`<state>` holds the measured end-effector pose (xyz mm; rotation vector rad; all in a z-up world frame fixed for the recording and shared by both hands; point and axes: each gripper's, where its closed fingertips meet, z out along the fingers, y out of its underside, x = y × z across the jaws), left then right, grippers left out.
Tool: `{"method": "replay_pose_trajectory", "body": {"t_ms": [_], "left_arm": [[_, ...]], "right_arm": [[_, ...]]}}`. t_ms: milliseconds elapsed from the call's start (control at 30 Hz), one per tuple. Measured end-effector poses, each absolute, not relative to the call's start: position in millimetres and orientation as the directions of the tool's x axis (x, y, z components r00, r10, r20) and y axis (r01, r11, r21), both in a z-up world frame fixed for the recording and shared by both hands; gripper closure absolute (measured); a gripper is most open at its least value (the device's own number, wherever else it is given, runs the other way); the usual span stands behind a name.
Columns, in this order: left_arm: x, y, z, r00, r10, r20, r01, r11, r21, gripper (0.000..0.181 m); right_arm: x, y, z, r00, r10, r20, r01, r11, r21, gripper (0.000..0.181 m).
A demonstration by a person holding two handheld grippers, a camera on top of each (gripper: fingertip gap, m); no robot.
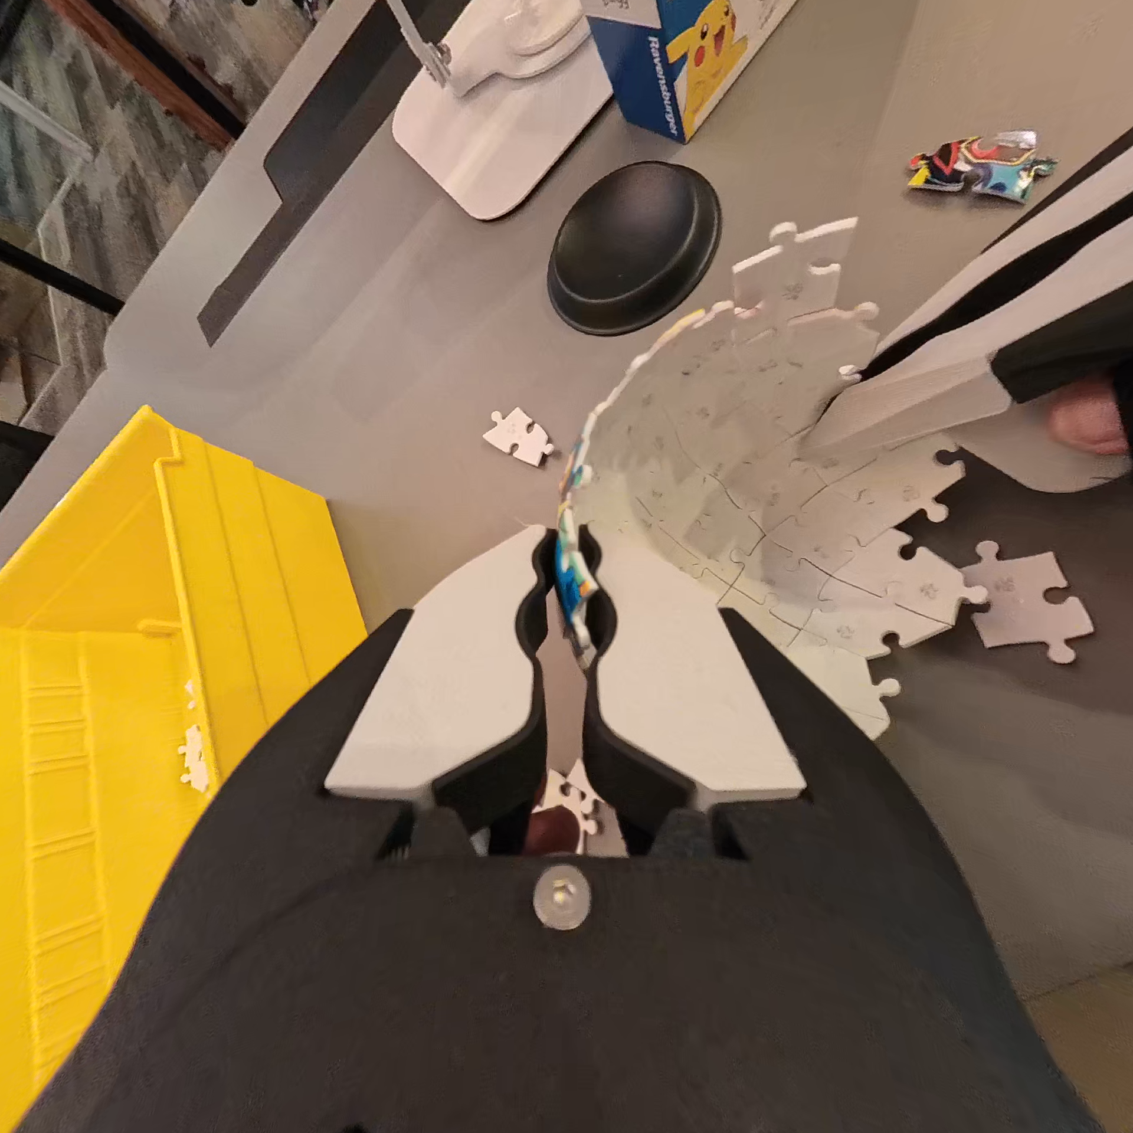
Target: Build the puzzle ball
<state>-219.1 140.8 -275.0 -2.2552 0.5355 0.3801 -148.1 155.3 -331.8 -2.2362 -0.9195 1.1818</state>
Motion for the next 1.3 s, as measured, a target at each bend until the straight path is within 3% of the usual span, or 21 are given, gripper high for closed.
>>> {"method": "replay_pose_trajectory", "body": {"t_ms": [300, 433, 667, 1300], "left_arm": [[-223.2, 141.1, -276.5, 0.881, -0.233, -0.411, -0.461, -0.616, -0.639, 0.177], [-223.2, 138.2, -279.1, 0.882, -0.257, -0.396, -0.465, -0.617, -0.635, 0.163], [-225.0, 140.5, -279.0, 0.873, -0.242, -0.423, -0.476, -0.61, -0.633, 0.176], [-211.2, 139.1, -267.2, 0.857, -0.173, -0.485, -0.486, -0.582, -0.651, 0.178]], "right_arm": [[-149.0, 154.9, -331.2, 0.41, 0.741, -0.532, 0.352, -0.667, -0.656, 0.178], [-148.3, 155.9, -331.1, 0.411, 0.74, -0.533, 0.352, -0.668, -0.656, 0.178], [-148.3, 156.0, -330.9, 0.411, 0.74, -0.533, 0.351, -0.668, -0.657, 0.178], [-145.7, 162.8, -329.7, 0.432, 0.744, -0.509, 0.334, -0.656, -0.677, 0.178]]}}
